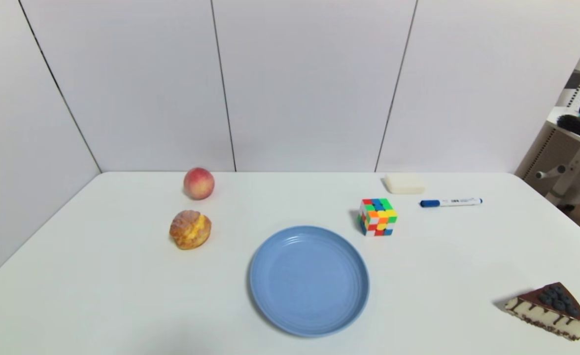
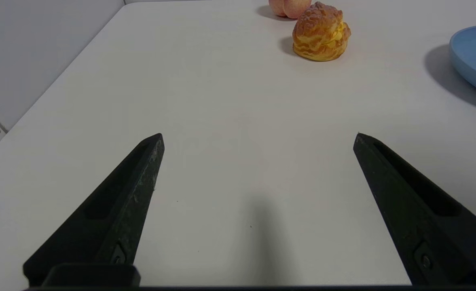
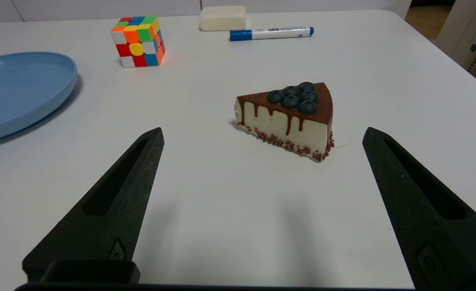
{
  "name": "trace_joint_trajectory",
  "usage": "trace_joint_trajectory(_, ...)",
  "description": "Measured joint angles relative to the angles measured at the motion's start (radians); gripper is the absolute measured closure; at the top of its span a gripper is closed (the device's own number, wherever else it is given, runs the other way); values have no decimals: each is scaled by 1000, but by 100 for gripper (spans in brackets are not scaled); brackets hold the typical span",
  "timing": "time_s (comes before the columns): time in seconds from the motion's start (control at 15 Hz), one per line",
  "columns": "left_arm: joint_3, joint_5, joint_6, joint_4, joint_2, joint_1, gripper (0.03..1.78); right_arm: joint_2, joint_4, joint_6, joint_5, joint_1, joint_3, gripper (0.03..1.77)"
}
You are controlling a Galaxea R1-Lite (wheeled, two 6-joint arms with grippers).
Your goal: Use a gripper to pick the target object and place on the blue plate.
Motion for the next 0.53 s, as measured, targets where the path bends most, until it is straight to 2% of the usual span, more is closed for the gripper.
trace_joint_trajectory(0.53, 0, 0, 0, 0, 0, 0, 12, 0, 0, 1, 0, 0, 0, 10)
